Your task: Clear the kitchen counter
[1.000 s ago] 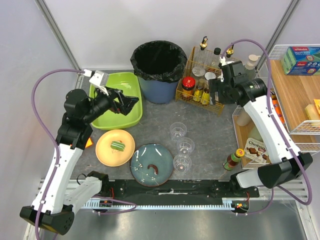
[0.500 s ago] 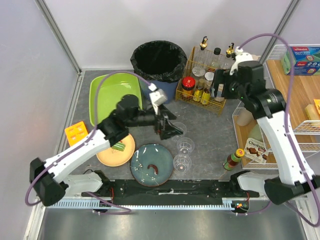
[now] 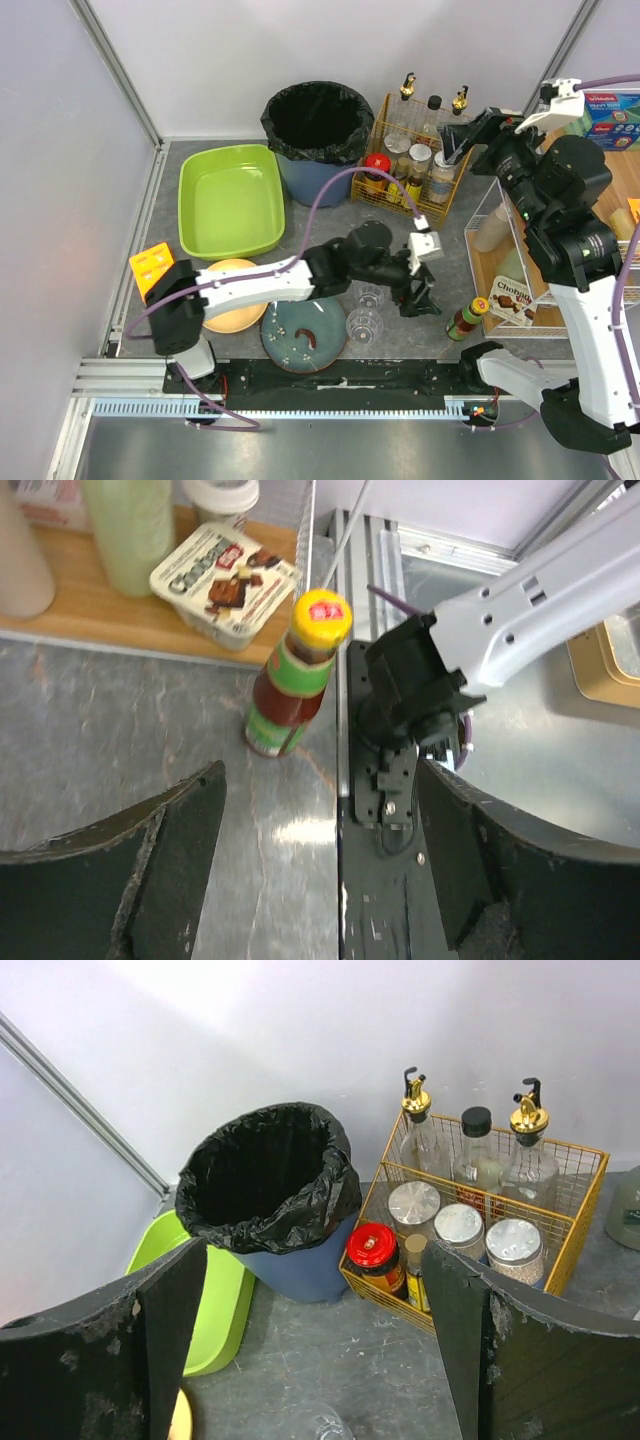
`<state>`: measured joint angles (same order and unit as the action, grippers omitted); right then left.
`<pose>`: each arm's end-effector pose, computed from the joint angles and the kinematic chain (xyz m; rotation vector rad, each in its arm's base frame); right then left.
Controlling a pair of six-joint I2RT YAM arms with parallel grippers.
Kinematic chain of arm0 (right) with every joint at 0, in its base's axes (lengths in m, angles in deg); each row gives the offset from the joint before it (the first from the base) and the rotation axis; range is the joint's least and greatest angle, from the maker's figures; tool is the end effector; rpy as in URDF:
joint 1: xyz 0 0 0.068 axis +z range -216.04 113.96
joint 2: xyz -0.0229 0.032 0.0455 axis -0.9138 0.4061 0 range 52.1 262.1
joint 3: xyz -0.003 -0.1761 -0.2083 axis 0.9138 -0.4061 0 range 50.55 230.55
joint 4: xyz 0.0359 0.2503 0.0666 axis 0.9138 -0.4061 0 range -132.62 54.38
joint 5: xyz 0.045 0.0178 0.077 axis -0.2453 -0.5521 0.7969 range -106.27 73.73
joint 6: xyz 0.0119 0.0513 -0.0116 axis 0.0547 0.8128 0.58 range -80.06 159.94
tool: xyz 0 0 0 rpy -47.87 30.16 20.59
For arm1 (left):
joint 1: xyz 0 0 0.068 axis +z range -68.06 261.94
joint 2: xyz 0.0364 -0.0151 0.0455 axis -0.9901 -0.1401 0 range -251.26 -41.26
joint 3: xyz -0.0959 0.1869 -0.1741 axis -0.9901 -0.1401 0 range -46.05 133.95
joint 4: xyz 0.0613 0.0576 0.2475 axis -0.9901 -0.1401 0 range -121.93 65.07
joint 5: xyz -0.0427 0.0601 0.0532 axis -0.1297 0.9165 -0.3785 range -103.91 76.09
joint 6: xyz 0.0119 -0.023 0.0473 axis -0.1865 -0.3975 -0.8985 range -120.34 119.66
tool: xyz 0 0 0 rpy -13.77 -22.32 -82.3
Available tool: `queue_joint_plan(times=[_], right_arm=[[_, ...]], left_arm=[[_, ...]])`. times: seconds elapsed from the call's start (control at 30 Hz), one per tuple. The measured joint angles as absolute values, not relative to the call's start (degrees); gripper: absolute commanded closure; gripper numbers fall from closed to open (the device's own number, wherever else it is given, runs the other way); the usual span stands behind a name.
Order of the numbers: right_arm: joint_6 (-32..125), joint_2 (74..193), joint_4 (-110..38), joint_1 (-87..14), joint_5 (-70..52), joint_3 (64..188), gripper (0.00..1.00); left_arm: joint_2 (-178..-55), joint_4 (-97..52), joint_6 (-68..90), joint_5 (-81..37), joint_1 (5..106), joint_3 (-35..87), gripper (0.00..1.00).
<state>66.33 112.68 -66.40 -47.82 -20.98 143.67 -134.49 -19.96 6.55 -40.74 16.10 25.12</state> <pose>0.1662 0.0517 0.5292 0.1779 1.5563 0.5530 0.1432 -0.3584 0.3096 1.3053 1.5848 -1.2741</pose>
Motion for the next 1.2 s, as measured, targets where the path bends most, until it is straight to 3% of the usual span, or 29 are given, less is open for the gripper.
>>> queue_joint_plan(times=[0.27, 0.5, 0.73, 0.87, 1.13, 1.2], right_arm=[[67.38, 110.86, -66.97, -47.82, -20.02, 143.48, 0.06], [67.31, 110.82, -71.30, -47.82, -20.06, 144.42, 0.06], [67.42, 107.89, -74.25, -47.82, -20.76, 144.40, 0.06], [67.68, 106.78, -75.32, -47.82, -21.70, 144.40, 0.06], [68.71, 105.77, -77.53, -47.82, -23.12, 144.29, 0.07], [68.93, 105.71, -77.68, -47.82, -23.51, 144.13, 0.06]], left_arm=[[-149.22, -15.39, 5.64, -37.68, 11.03, 37.17, 0.14], [-154.53, -13.90, 5.18, -36.50, 8.47, 41.32, 0.16], [-160.17, -13.27, 4.02, -32.76, 6.15, 46.06, 0.46], [-162.64, -14.14, 3.36, -29.98, 5.76, 48.55, 0.50], [-163.63, -15.96, 1.90, -24.98, 5.39, 50.65, 0.97], [-163.63, -16.04, 1.90, -24.08, 5.32, 50.70, 0.98]])
